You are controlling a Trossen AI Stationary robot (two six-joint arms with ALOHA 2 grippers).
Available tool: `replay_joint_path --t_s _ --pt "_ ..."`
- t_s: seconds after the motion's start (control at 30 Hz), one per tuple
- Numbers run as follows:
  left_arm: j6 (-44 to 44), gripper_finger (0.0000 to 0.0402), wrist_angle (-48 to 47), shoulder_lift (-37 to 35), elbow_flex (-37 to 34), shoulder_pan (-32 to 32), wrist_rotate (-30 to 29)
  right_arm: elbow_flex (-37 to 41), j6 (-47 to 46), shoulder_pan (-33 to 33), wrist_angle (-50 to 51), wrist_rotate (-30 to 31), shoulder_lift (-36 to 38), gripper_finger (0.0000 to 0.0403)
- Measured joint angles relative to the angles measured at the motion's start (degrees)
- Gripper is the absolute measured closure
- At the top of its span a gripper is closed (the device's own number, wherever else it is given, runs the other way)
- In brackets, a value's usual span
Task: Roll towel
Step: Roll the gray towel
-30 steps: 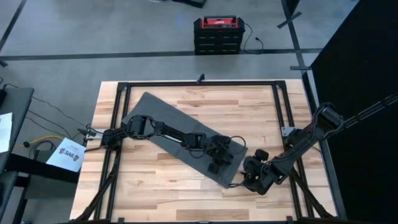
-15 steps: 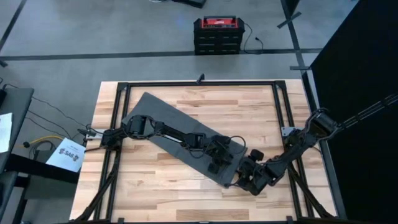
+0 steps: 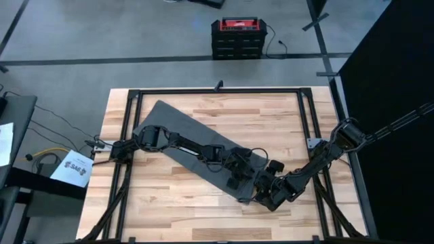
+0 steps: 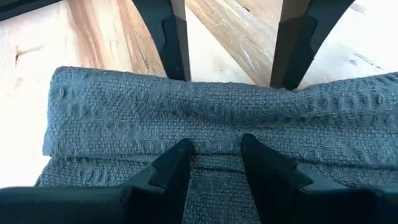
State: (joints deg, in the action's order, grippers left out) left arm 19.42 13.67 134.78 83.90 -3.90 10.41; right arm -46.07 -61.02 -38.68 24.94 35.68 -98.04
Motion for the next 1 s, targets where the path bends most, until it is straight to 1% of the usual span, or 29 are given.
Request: replay_joint_path --t_s 0.17,0.27,0.5,0.7,0.83,0.9,1.0 --pt "0.25 0.0268 0.04 0.0 0.0 0.0 -0.02 -1.24 0.02 -0.02 3.11 0.05 0.02 0.0177" --pt "0.29 0.0268 0.0 -0.23 -0.02 0.0 -0.04 -1.51 0.05 0.08 3.26 0.09 0.05 0.0177" --pt "0.28 0.0268 -4.53 -3.91 -0.33 0.11 -1.48 -1.54 0.05 0.39 3.25 0.28 0.11 0.0177" --pt "0.48 0.0268 -6.59 -5.03 -0.39 0.11 -1.64 -1.54 0.55 0.7 3.37 0.24 0.15 0.0177" --pt "0.59 0.0268 -6.35 -5.03 -0.37 0.07 -1.62 -1.51 0.19 0.48 3.59 -1.65 0.17 0.0177" --pt "0.61 0.0268 -6.24 -5.03 -0.37 0.07 -1.62 -0.55 0.22 0.42 1.56 -2.91 0.1 0.0177" --pt "0.59 0.0268 -6.14 -5.03 -0.33 0.07 -1.57 2.1 0.85 0.92 -4.56 -3.87 -0.36 0.0177"
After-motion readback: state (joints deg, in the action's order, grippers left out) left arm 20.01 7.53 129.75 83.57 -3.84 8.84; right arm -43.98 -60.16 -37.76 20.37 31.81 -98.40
